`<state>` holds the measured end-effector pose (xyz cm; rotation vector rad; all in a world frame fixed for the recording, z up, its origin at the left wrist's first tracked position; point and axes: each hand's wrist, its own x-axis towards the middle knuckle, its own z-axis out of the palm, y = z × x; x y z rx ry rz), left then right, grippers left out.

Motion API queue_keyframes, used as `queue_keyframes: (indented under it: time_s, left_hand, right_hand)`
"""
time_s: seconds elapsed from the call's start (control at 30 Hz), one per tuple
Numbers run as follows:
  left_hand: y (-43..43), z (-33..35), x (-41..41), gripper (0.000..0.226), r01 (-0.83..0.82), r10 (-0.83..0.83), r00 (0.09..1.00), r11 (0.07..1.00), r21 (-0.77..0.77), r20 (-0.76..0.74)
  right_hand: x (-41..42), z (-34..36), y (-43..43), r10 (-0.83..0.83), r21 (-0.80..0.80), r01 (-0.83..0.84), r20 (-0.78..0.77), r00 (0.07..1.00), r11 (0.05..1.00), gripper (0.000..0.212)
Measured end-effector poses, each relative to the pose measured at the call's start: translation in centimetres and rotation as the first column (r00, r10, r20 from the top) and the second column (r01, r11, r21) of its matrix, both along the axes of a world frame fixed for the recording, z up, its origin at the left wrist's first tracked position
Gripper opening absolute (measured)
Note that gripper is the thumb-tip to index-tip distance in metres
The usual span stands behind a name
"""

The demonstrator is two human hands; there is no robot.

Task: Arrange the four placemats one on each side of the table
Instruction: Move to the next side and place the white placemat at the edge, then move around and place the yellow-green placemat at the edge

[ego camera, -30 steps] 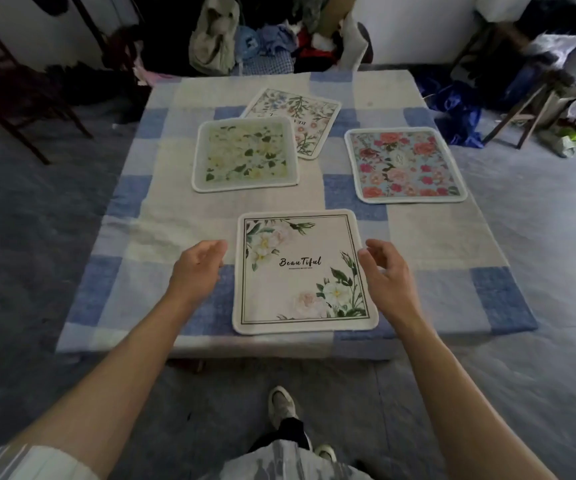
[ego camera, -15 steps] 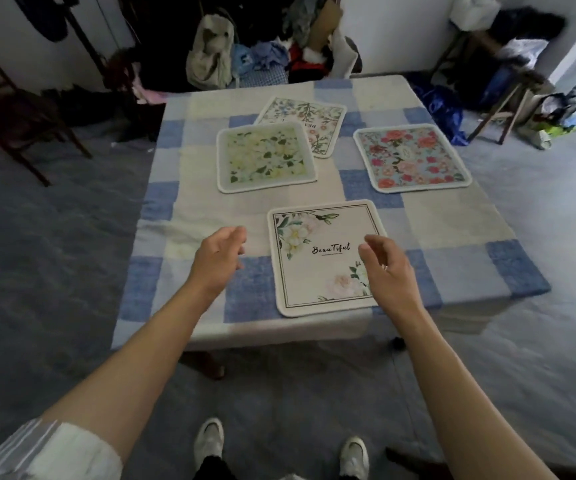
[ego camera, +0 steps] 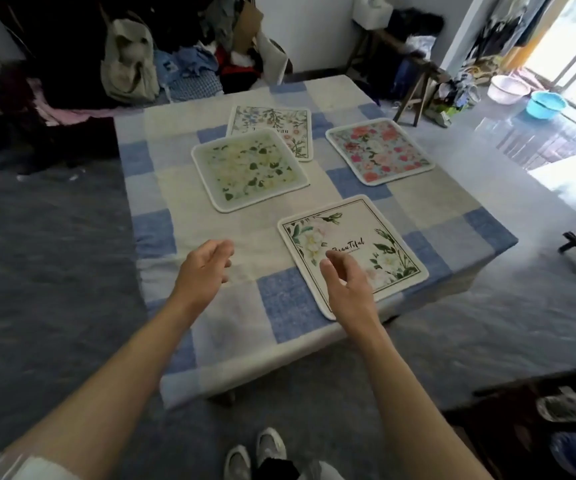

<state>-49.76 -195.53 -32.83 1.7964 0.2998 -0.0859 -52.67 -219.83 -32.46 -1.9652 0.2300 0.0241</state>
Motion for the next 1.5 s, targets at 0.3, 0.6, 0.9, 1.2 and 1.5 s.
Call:
queue_keyframes:
  time_s: [0.3, 0.6, 0.9, 1.2, 1.5]
  left_hand:
    - [6.4, 1.9, 5.5, 0.021, 0.057, -0.057, 0.998, 0.998, -0.006, 0.026]
    - [16.8, -0.2, 13.7, 0.028, 0.271, -0.270, 0.962, 0.962, -0.039, 0.040]
    - [26.3, 1.3, 21.8, 0.036, 0.434, -0.433, 0.899, 0.901, -0.004, 0.065]
    - [24.2, 2.4, 28.4, 0.021, 0.546, -0.549, 0.832, 0.836, 0.062, 0.075]
    - [22.5, 0.2, 39.4, 0.033, 0.644, -0.648, 0.762, 0.760, 0.091, 0.021]
  right_hand:
    - [3.6, 1.4, 5.7, -0.127, 0.076, 0.123, 0.050, 0.991, 0.990, 0.026]
    - [7.3, -1.1, 18.0, -0.377, 0.067, 0.374, 0.045, 0.925, 0.925, 0.023]
    - [9.7, 1.7, 29.9, -0.525, 0.053, 0.525, -0.012, 0.851, 0.850, 0.031]
    - [15.6, 1.4, 29.3, -0.642, 0.150, 0.630, 0.055, 0.764, 0.762, 0.020]
    - [23.1, -0.8, 28.9, -0.742, 0.127, 0.735, 0.002, 0.671, 0.666, 0.018]
